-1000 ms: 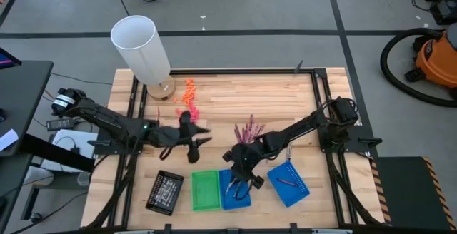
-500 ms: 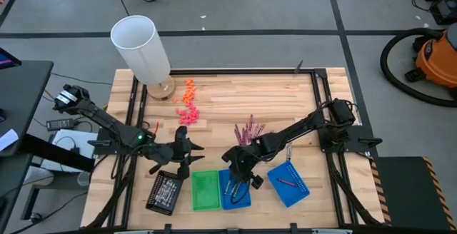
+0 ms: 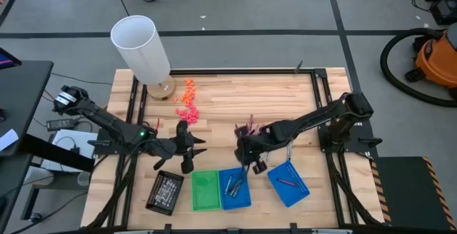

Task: Sort crayons
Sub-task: Put the black crayon into the left blue bin

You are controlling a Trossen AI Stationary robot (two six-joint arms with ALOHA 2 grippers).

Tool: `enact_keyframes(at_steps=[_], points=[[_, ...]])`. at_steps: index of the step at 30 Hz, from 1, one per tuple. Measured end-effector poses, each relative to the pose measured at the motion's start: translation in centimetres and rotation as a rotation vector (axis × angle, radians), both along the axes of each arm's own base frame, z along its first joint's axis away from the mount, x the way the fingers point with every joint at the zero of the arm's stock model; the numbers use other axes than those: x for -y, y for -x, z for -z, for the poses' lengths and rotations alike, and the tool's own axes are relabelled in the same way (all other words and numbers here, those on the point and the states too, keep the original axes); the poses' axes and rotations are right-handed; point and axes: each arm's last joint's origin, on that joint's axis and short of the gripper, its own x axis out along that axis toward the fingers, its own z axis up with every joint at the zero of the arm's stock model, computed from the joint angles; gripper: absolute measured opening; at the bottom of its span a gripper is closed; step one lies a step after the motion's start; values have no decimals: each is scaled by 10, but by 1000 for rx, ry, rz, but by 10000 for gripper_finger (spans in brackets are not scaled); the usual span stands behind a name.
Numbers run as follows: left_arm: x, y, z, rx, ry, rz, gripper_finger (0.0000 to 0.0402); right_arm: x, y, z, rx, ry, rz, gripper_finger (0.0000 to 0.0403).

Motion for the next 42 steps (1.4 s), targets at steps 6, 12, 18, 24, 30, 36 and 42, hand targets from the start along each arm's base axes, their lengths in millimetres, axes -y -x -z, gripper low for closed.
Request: enact_keyframes(at_steps=[6, 12, 18, 24, 30, 36, 42], points=[[-8, -3, 0, -17, -84, 2, 146, 20, 20, 1, -193, -55, 275, 117], [-16, -5, 0, -52, -228, 39, 146, 28, 35, 4, -306, 5, 518, 117], [-19, -6, 0, -85, -365, 92, 146, 30, 53, 21, -398, -12, 730, 117], [-20, -7, 0, -111, -461, 133, 146, 23, 70, 45, -507, -8, 670, 117], [-20, -7, 0, -114, -475, 141, 146, 27, 87, 54, -616, -9, 823, 117], [-20, -6, 1, -120, -477, 142, 146, 34, 99, 43, -579, -51, 946, 117], [-20, -6, 1, -121, -484, 145, 146, 50, 131, 43, -551, -183, 1196, 119]])
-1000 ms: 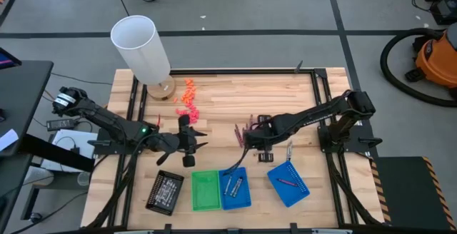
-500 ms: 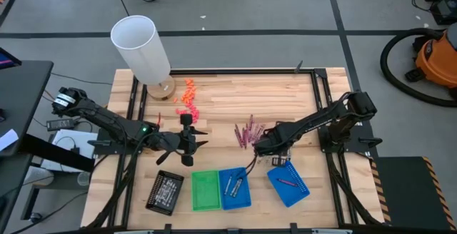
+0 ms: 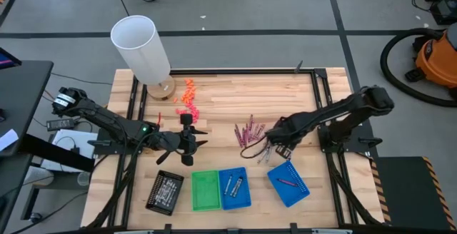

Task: Sort crayons
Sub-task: Put the black crayon into the left blue bin

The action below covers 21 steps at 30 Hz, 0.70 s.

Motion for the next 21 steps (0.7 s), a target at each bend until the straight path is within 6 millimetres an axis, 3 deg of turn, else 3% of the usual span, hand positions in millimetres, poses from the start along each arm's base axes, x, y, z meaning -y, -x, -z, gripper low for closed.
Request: enact_keyframes(at_steps=[4, 10, 21], points=[[0, 0, 0, -11, -34, 22, 146, 3, 17, 13, 32, -60, 138, 136], [4, -3, 4, -43, 4, 141, 146, 4, 27, 29, 46, -69, 258, 179], [15, -4, 18, -119, 34, 163, 146, 3, 17, 43, 57, -59, 266, 190]])
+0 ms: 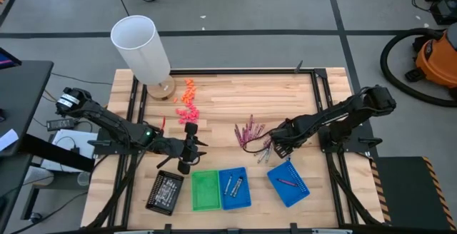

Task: Sort crayons
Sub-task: Put the black crayon into the left blue bin

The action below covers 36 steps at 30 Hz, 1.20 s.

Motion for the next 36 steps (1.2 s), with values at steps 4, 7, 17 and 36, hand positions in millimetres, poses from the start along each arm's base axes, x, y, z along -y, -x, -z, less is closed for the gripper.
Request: enact_keyframes(at_steps=[4, 7, 17, 36], points=[[2, 2, 1, -11, 1, 7, 146, 0, -2, 2, 20, 22, -8, 190], [3, 2, 1, -14, 0, 10, 146, 0, -6, 2, 71, 21, -7, 189], [3, 3, 3, -34, -11, 13, 146, 2, -13, -6, 187, 21, -34, 187], [1, 3, 2, -33, -11, 5, 146, -16, 32, -3, -32, -9, -247, 186]])
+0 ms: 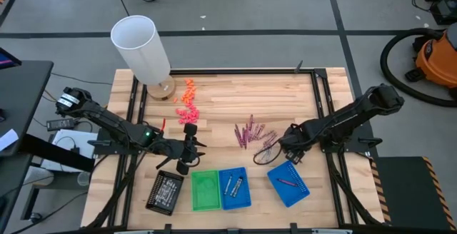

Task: Sort crayons
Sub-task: Put the black crayon into the left blue bin

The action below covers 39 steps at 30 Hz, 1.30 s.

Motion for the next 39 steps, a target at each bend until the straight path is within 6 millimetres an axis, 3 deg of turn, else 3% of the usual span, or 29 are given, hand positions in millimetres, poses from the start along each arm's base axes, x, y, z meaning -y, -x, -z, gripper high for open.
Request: enact_keyframes(at_steps=[8, 21, 30, 39], points=[[0, 0, 0, -1, 1, -1, 146, 0, 11, 15, -6, -27, -34, 149], [7, 3, 0, -3, 35, 4, 146, -1, -2, 5, 57, 16, -121, 34], [10, 5, 0, -1, 56, 6, 146, -7, -26, -35, 124, 39, -131, 44], [22, 9, 0, -20, 120, 109, 146, -23, -74, -74, 575, 17, -236, 45]])
